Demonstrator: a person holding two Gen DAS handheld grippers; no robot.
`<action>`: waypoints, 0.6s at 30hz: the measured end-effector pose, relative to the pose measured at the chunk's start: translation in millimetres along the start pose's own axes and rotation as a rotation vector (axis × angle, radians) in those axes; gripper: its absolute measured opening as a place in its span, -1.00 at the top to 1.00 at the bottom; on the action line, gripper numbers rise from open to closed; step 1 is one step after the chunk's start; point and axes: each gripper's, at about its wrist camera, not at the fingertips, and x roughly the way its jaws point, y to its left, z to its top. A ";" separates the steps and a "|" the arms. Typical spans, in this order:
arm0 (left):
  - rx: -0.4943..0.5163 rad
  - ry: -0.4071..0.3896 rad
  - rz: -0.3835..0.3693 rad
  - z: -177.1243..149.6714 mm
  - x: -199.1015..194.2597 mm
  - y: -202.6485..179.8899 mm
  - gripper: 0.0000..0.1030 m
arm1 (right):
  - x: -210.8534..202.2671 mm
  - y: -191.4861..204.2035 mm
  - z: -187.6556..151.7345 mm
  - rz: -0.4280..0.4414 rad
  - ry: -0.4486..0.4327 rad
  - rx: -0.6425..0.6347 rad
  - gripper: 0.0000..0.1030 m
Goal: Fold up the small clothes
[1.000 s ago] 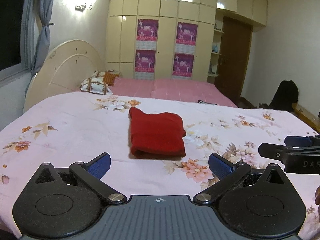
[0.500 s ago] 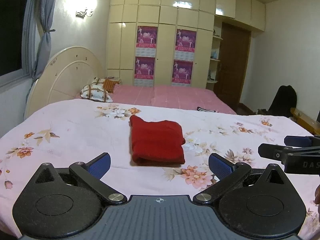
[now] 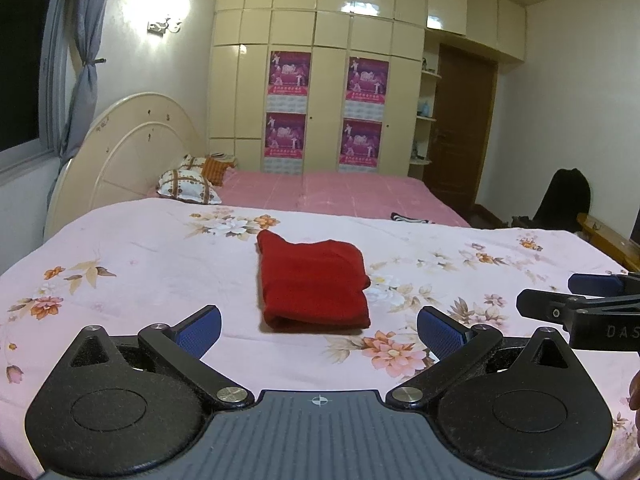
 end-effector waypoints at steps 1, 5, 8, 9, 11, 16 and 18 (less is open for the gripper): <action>0.001 0.000 0.000 -0.3 0.1 0.1 -1.00 | 0.5 0.7 -0.3 -0.002 0.000 0.001 -0.77; 0.000 0.001 -0.001 -0.4 0.3 0.4 -1.00 | 0.9 1.5 -1.0 -0.004 0.001 0.002 -0.77; 0.000 0.001 -0.001 -0.1 0.2 0.0 -1.00 | 0.9 1.1 -0.4 -0.005 0.001 0.004 -0.77; 0.002 0.001 0.000 -0.3 0.4 0.2 -1.00 | 0.9 1.0 -0.4 -0.006 0.000 0.004 -0.77; 0.004 0.001 -0.004 0.1 1.4 0.2 -1.00 | 1.2 1.1 -0.2 -0.009 0.000 0.005 -0.77; 0.004 -0.001 -0.007 0.4 2.6 -1.9 -1.00 | 1.1 1.6 -0.2 -0.011 0.002 0.003 -0.77; 0.005 -0.002 -0.010 0.7 2.9 -2.6 -1.00 | 0.9 1.4 -0.3 -0.012 0.002 0.005 -0.77</action>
